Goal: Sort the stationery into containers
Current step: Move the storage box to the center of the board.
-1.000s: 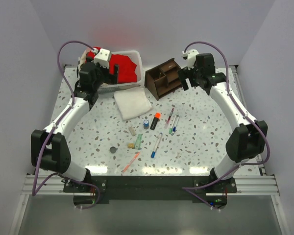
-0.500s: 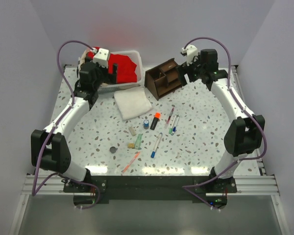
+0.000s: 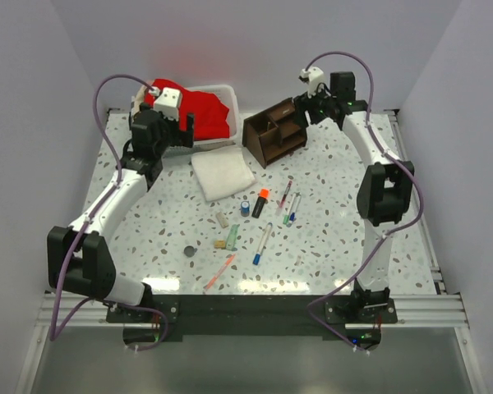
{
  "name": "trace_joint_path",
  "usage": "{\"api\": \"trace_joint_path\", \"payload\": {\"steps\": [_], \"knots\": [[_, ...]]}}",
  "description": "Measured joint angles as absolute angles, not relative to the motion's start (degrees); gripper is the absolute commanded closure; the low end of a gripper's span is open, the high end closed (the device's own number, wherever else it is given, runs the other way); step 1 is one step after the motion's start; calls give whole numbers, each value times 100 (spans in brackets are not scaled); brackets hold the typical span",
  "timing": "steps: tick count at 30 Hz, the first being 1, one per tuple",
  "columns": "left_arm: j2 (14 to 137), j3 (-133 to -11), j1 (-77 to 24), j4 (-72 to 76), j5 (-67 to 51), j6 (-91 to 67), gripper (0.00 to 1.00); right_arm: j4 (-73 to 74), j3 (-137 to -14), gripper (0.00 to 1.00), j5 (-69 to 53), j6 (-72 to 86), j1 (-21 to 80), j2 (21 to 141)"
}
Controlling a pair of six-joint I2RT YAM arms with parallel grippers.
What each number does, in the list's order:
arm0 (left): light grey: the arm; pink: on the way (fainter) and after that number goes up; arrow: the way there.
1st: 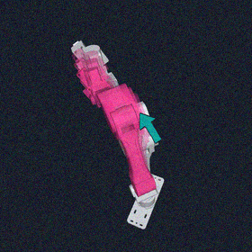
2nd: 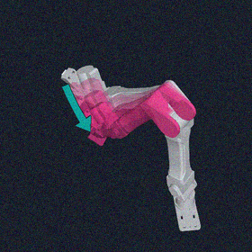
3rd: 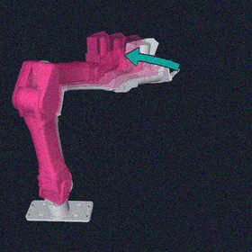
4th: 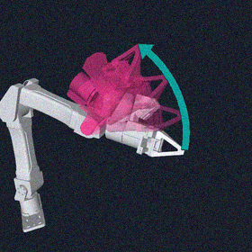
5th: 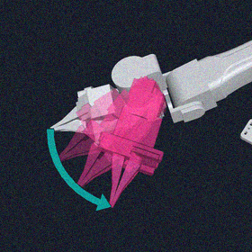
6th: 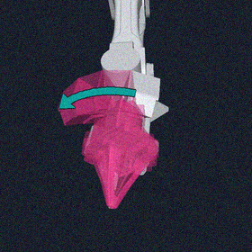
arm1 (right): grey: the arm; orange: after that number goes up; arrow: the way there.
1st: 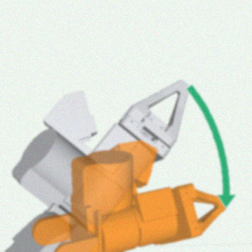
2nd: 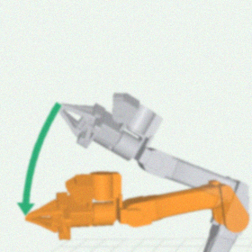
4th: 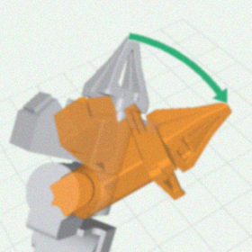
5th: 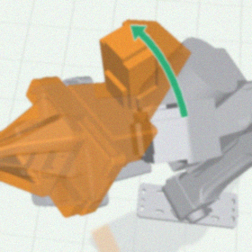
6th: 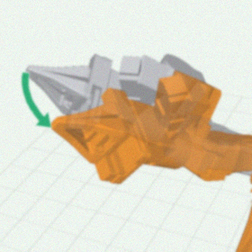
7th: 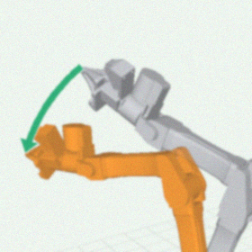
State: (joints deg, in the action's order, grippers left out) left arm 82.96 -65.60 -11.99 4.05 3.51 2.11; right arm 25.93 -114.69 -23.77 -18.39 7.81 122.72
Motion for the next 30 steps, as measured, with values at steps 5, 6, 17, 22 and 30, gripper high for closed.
{"api": "trace_joint_path", "payload": {"steps": [5,6,17,22,30], "knots": [[8294,-6471,-1201,252,351,211,0,2659,-11990,30,-2355,-1826,775,12735],[8294,-6471,-1201,233,351,211,0,2663,-12036,30,-2349,-1826,775,12790],[8460,-6510,-1201,200,447,213,0,2598,-12477,34,-2143,-1682,764,13279],[8665,-6580,-1201,191,454,213,0,2591,-12532,43,-2023,-1647,757,13504],[8829,-6698,-1201,193,454,213,1,2561,-12580,61,-1999,-1564,749,13655]]}}
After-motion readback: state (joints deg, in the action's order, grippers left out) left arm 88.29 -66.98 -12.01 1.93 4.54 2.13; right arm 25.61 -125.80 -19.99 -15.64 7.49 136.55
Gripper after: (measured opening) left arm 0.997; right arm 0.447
